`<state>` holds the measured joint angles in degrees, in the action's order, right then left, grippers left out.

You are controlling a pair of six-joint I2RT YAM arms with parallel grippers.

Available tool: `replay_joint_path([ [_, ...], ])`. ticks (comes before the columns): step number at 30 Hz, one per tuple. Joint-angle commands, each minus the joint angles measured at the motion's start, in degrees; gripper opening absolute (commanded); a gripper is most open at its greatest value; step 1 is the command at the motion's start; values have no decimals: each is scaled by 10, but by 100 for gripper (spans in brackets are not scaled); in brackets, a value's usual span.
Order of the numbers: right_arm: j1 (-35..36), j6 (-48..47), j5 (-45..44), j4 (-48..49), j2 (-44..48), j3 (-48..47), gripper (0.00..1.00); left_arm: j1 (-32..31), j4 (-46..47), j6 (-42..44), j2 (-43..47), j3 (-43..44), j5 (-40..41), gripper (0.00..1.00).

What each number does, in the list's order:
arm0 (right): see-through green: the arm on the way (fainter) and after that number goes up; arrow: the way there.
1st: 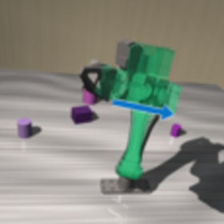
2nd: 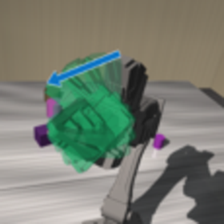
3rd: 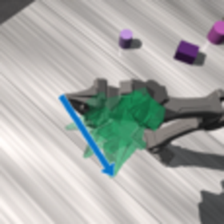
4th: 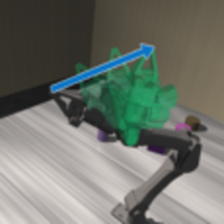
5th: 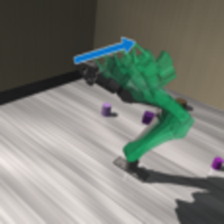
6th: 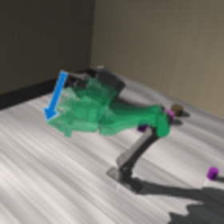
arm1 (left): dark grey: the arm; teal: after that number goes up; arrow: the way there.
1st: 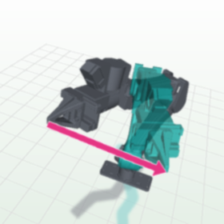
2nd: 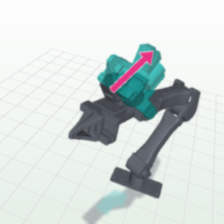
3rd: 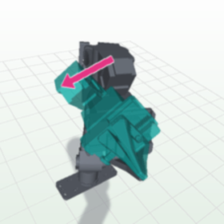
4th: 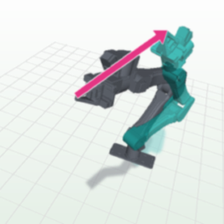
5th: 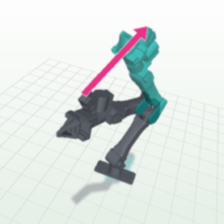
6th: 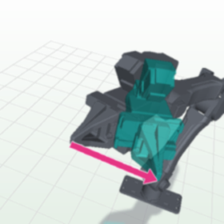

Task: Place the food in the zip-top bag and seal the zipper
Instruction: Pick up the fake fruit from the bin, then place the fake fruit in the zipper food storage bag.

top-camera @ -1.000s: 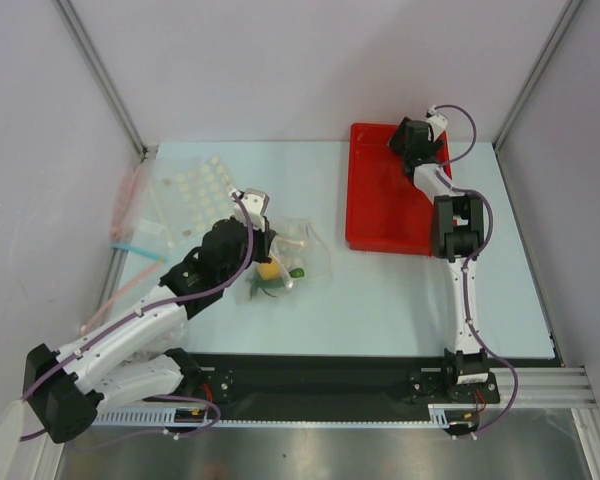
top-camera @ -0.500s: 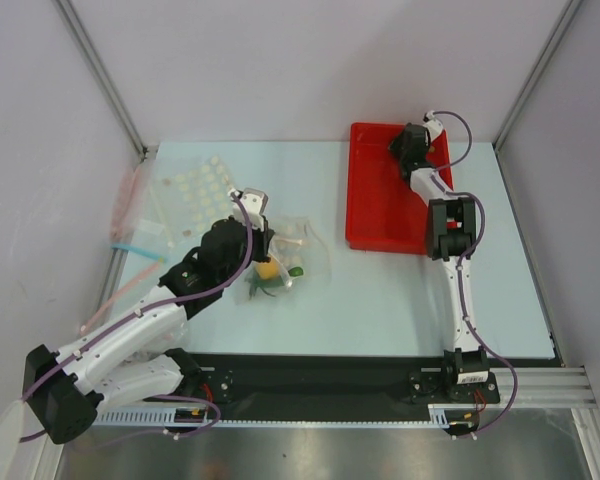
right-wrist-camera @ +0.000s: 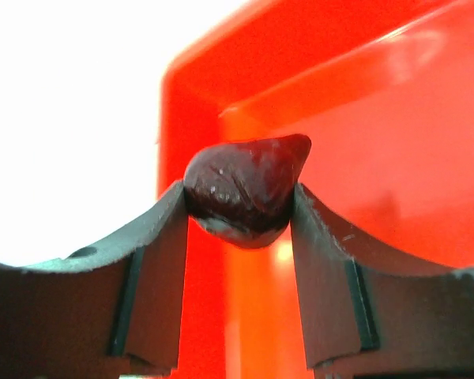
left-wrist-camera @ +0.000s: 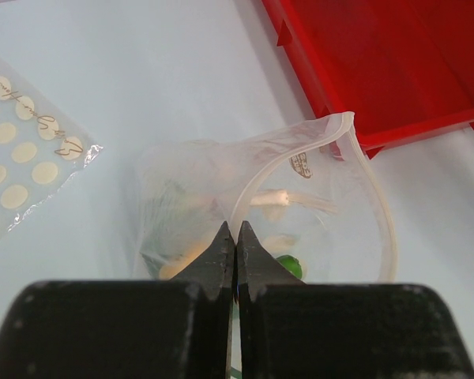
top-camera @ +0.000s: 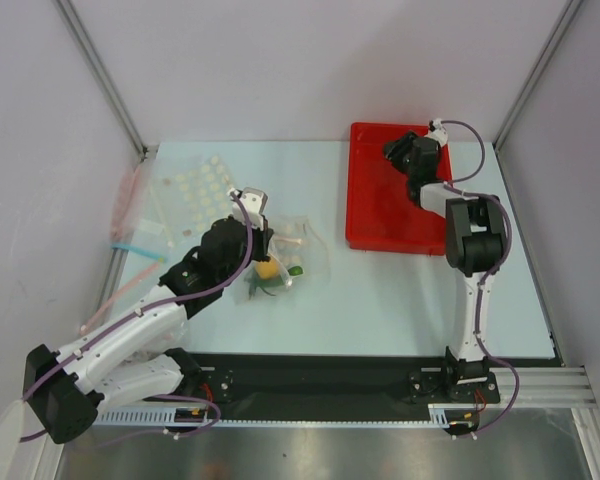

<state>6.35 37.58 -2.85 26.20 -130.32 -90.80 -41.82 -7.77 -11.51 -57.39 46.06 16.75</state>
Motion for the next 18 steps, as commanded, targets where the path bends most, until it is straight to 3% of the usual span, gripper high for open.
replay_joint_path([
  [1, 17, 29, 76, 99, 125, 86, 26, 5, 25, 3, -2, 3, -1, 0],
  [5, 38, 41, 150, 234, 218, 249, 26, 5, 24, 4, 1, 2, 0, 0],
  [7, 54, 13, 171, 255, 271, 317, 25, 5, 26, 3, 1, 1, -2, 0],
  [14, 96, -95, 301, 208, 431, 451, 21, 5, 21, 4, -9, 6, -2, 0],
  [18, 138, -152, 317, 194, 522, 527, 21, 5, 21, 6, -7, 6, -3, 0],
])
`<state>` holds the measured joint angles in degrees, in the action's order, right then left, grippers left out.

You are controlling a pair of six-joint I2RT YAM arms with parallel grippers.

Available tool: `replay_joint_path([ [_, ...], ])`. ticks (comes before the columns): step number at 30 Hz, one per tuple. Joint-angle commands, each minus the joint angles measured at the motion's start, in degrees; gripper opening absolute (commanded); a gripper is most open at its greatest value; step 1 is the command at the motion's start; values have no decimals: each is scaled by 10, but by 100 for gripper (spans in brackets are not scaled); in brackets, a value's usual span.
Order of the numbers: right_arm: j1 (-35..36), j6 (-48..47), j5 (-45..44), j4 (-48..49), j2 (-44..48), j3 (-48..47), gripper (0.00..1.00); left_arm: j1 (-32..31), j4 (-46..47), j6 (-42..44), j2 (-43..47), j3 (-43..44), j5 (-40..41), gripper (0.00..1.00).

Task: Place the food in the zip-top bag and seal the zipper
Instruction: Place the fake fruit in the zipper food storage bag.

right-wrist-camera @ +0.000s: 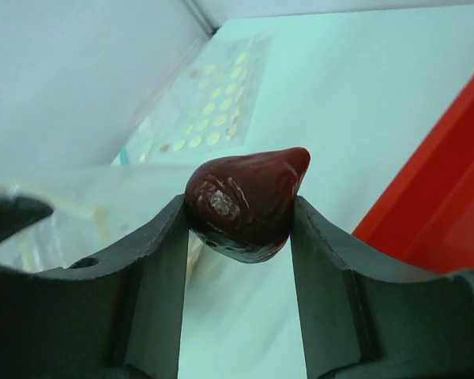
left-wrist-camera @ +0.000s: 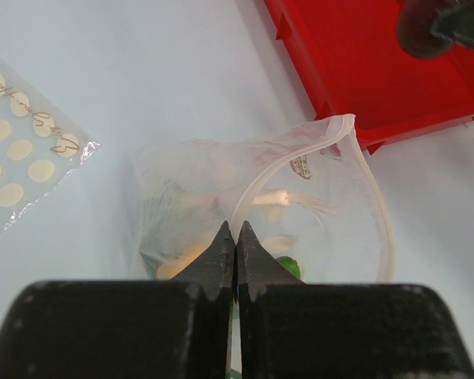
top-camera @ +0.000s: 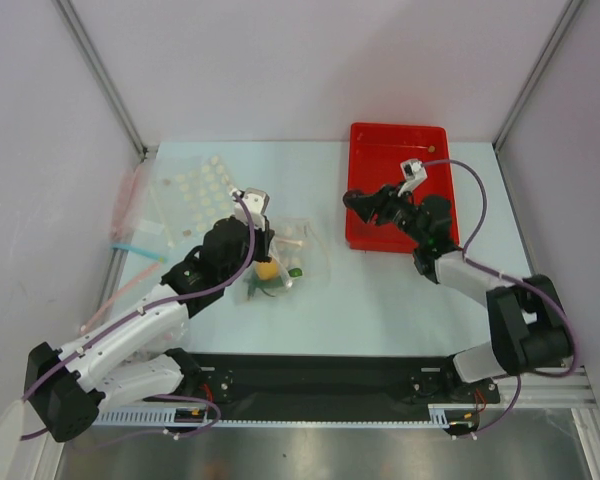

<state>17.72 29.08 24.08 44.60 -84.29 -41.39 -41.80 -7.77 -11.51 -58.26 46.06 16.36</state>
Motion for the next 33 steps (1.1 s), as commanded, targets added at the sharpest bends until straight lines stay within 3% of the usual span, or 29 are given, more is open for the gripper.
replay_joint_path([
  [1, 37, -105, 44, -22, 77, 44, 21, 5, 20, 5, 3, 6, 2, 0],
  [4, 95, -156, 28, -81, 131, 68, 22, 5, 19, 4, 6, 7, 0, 0],
  [11, 182, -218, 50, -91, 176, 93, 22, 5, 14, 1, -1, 11, -9, 0],
  [16, 231, -256, 37, -128, 125, 39, 23, 5, 10, 3, 1, 12, -18, 0],
  [22, 239, -263, 26, -145, 44, -32, 27, 5, 10, 3, 2, 10, -20, 0],
  [23, 239, -261, 27, -146, 23, -51, 30, 5, 10, 3, 2, 10, -21, 0],
  [27, 251, -259, 20, -180, -5, -92, 84, 5, 9, 3, -2, 11, -20, 0],
  [29, 261, -261, -16, -188, 11, -89, 89, 5, 8, 3, -3, 12, -19, 0],
  [33, 258, -246, -61, -229, 64, -76, 88, 5, 10, 2, -4, 11, -16, 0],
])
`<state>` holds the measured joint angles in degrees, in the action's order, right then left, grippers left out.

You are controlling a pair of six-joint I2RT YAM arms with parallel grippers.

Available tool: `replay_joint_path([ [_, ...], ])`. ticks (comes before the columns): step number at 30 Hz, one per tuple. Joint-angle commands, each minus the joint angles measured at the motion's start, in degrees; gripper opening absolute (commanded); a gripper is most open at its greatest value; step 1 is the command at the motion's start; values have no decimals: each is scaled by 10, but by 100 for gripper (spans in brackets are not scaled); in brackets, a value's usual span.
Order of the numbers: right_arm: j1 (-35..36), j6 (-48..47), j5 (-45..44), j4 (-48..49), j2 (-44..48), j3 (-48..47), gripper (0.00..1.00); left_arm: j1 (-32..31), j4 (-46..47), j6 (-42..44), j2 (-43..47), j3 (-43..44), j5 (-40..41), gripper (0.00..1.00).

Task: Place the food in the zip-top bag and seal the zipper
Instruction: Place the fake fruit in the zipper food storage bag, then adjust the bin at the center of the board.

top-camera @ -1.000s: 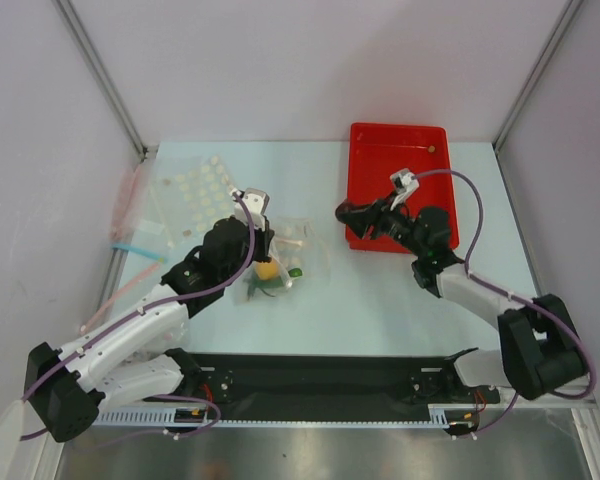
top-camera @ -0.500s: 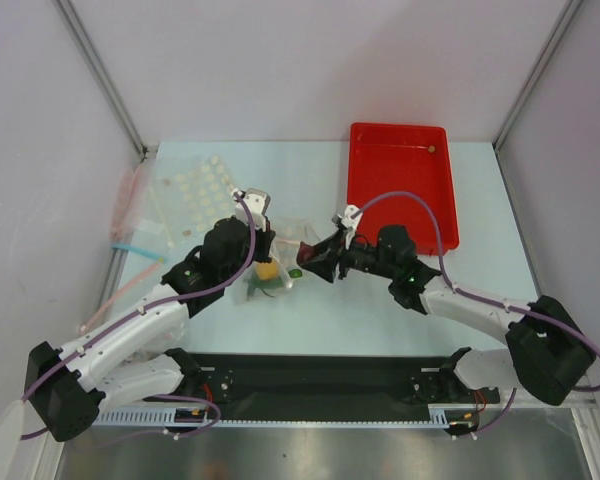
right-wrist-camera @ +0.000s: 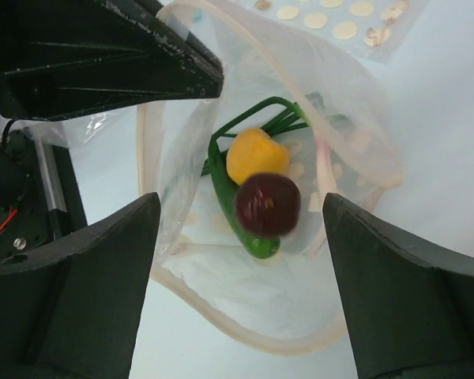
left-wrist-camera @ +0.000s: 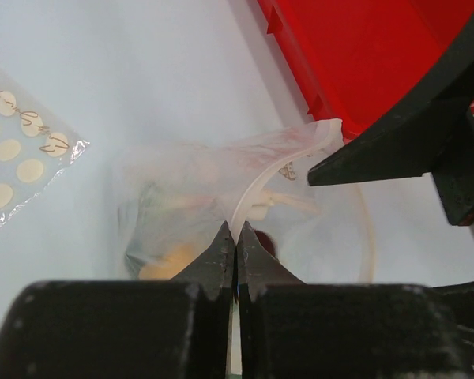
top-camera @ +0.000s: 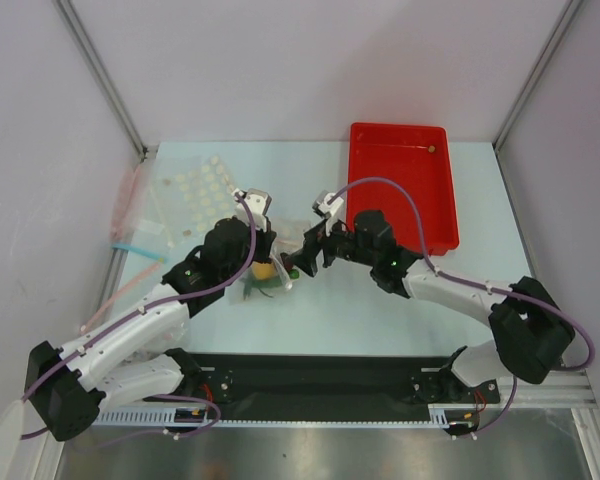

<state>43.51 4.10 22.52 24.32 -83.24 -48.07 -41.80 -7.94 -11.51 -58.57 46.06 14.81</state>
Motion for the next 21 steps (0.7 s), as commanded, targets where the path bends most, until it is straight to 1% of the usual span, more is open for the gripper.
replay_joint_path([
  [1, 2, 7, -64, -42, 70, -5, 87, 5, 12, 3, -1, 10, 0, 0],
  [2, 1, 10, -77, -49, 84, -2, 86, 5, 13, 2, -1, 10, 0, 0],
  [3, -1, 19, -91, -60, 119, 12, 85, 5, 12, 1, -1, 11, 0, 0],
  [4, -3, 22, -130, -65, 135, 20, 83, 5, 12, 1, -1, 11, 0, 0],
  [5, -6, 27, -154, -69, 151, 29, 79, 5, 12, 1, -1, 11, 0, 0],
  [6, -12, 43, -179, -85, 167, 36, 72, 5, 12, 0, -1, 12, 0, 0],
  [7, -33, 50, -216, -97, 189, 44, 71, 5, 12, -1, -1, 11, 0, 0],
  [9, -65, 61, -225, -129, 201, 48, 68, 5, 12, -1, 0, 12, 2, 0],
  [10, -97, 67, -225, -140, 199, 48, 69, 5, 10, 0, 0, 11, 7, 0],
  [13, -146, 73, -225, -168, 174, 33, 71, 5, 9, -2, 3, 14, 7, 0],
  [14, -155, 75, -225, -174, 150, 19, 71, 5, 8, -3, 5, 14, 7, 0],
  [16, -171, 86, -265, -199, 116, -2, 68, 5, 8, -4, 6, 14, 7, 0],
  [17, -186, 93, -278, -213, 78, -17, 65, 5, 7, -3, 6, 13, 7, 0],
  [19, -199, 103, -299, -270, 38, -73, 54, 5, 7, -4, 5, 13, 7, 0],
  [21, -204, 104, -316, -300, -23, -120, 44, 5, 9, -3, 5, 12, 9, 0],
])
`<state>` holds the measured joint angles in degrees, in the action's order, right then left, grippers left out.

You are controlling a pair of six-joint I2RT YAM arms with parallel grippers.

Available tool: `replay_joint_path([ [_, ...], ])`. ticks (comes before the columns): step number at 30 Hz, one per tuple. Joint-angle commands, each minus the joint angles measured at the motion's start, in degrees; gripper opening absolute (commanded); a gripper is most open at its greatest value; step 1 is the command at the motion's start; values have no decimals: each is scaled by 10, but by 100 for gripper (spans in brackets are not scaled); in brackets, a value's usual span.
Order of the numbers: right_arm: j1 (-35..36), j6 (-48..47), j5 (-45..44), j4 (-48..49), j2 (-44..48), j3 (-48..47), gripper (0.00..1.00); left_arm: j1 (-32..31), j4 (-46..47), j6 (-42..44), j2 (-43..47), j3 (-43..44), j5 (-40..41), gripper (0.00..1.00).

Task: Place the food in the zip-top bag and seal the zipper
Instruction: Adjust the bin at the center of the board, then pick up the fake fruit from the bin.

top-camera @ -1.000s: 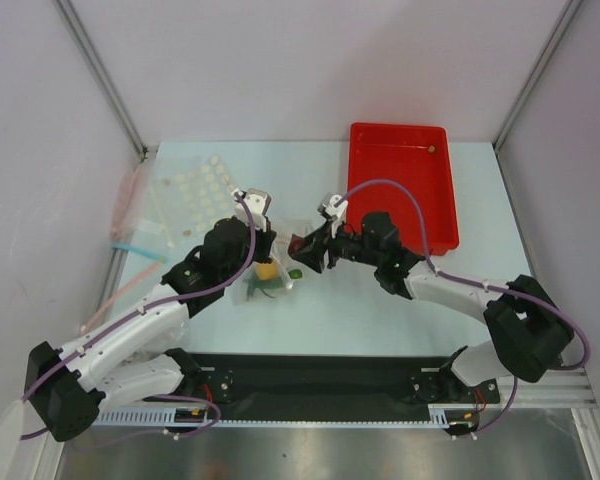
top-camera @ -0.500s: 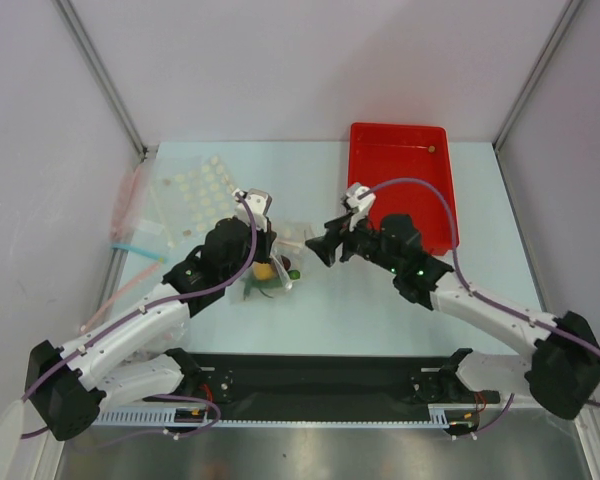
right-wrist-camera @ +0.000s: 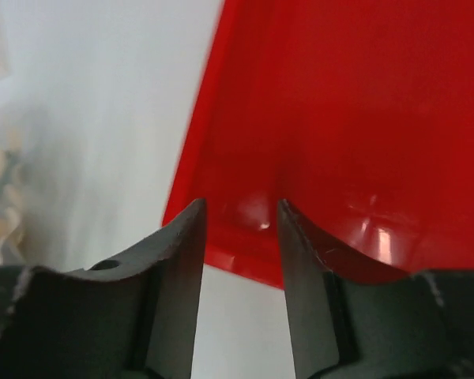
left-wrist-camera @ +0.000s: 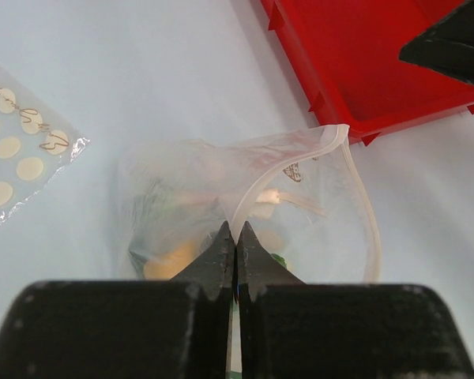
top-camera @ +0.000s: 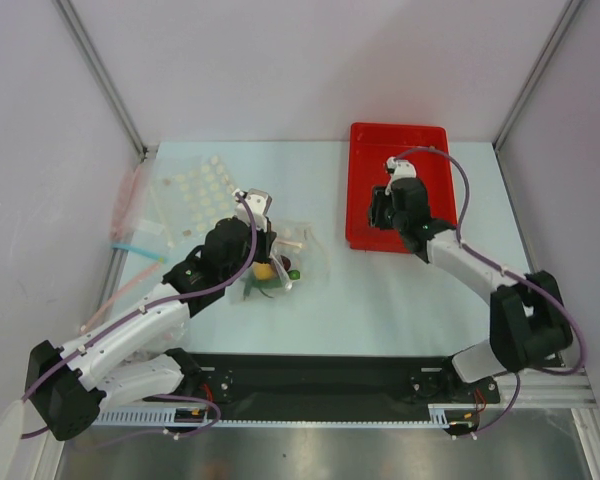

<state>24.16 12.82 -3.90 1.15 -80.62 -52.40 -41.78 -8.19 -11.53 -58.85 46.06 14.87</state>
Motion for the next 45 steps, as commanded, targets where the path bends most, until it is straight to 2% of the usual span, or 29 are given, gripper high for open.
replay_joint_path([
  [1, -11, 17, -68, -74, -70, -90, 43, 5, 11, -2, 7, 12, 7, 0],
  [5, -13, 13, -94, -102, -152, -157, 42, 5, 10, -2, 3, 13, 15, 0],
  [7, -14, 12, -102, -149, -199, -204, 42, 5, 9, -2, 3, 14, 16, 0],
  [10, -10, 15, -75, -216, -235, -227, 35, 5, 8, -2, 8, 14, 16, 0],
  [14, 32, 26, -69, -239, -219, -163, 35, 6, 9, -2, 10, 10, 16, 0],
  [17, 92, 48, -93, -216, -144, -88, 36, 6, 10, -4, 9, 11, 10, 0],
  [21, 132, 63, -124, -222, -73, -64, 39, 5, 8, -5, 8, 11, 5, 0],
  [24, 107, 57, -130, -218, -46, -69, 40, 5, 5, -8, 15, 11, 3, 0],
  [28, 52, 47, -113, -201, -57, -101, 44, 6, 4, -9, 20, 11, 2, 0],
  [29, 29, 44, -112, -193, -75, -110, 48, 5, 3, -9, 20, 11, 1, 0],
  [36, -50, 44, -123, -130, -179, -205, 49, 6, 5, -7, 15, 10, 6, 0],
  [45, -81, 39, -219, -91, -336, -360, 58, 5, 5, -5, 7, 13, 11, 0],
])
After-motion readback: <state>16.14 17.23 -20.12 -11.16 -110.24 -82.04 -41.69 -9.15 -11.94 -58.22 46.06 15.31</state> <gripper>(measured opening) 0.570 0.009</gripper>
